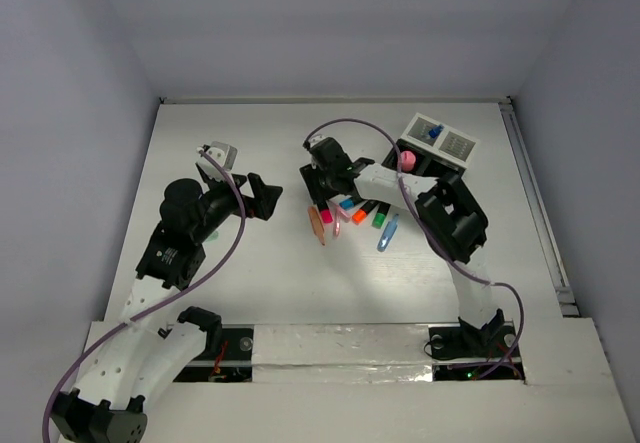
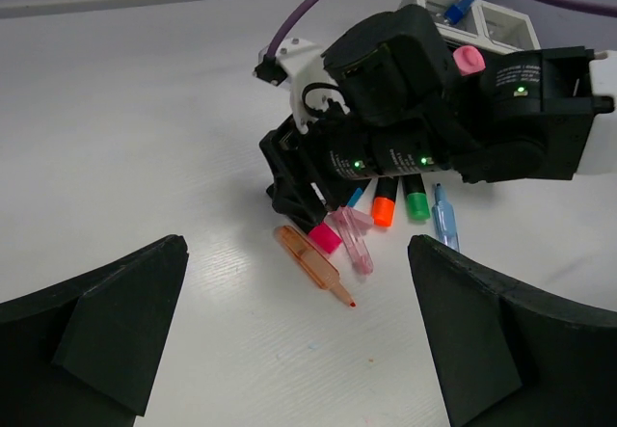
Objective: Sort the stationery into containers
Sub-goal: Pick up the pen from the center of the board, then place the pen in the storage box.
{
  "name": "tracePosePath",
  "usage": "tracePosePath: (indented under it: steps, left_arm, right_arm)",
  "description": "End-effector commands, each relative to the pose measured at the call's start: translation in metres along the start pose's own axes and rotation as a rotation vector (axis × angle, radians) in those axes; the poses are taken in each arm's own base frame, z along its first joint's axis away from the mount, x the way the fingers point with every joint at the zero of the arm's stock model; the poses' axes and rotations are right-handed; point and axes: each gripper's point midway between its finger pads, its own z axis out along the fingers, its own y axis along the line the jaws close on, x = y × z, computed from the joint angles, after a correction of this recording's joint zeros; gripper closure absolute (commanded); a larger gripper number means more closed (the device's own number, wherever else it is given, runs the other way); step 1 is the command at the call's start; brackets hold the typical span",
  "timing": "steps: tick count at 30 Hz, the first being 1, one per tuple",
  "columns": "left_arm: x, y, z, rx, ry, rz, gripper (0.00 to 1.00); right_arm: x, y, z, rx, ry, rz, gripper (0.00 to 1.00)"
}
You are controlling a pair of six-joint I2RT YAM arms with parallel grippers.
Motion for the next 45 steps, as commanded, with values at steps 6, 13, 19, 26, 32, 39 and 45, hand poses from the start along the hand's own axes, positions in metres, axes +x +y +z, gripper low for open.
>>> tracePosePath:
  steps: [6,13,19,26,32,39,45]
  left_arm:
    - [-0.025,-0.009,-0.005,0.028,-0.063,0.016,0.02]
    - [-0.026,-0.011,-0.006,0.036,-0.069,0.019,0.02]
    - [-0.025,-0.012,-0.005,0.040,-0.065,0.017,0.02]
    - [-0.025,-0.014,-0.005,0.053,-0.062,0.016,0.01]
    - [-0.023,-0.020,-0.005,0.091,-0.055,0.009,0.01]
    - [-0.023,-0.026,-0.005,0.123,-0.054,0.002,0.01]
    - [-0.018,-0.029,-0.003,0.137,-0.036,-0.004,0.01]
  right_arm:
    - [-0.003,0.012,0.017,0.006,0.018,-0.005,0.50]
    - [-0.012,0.010,0.026,0.041,-0.002,0.018,0.84]
    - [-0.118,0.016,-0.038,0.014,-0.344,0.092,0.91]
    - [-0.208,-0.036,-0.179,0.138,-0.796,0.248,0.91]
    - [-0.173,-0.198,-0.273,0.479,-0.991,0.506,0.92]
    - [-0.104,-0.311,-0.312,0.790,-1.036,0.635,0.93]
    - [-0.093,-0.353,-0.307,0.978,-0.984,0.538,0.94]
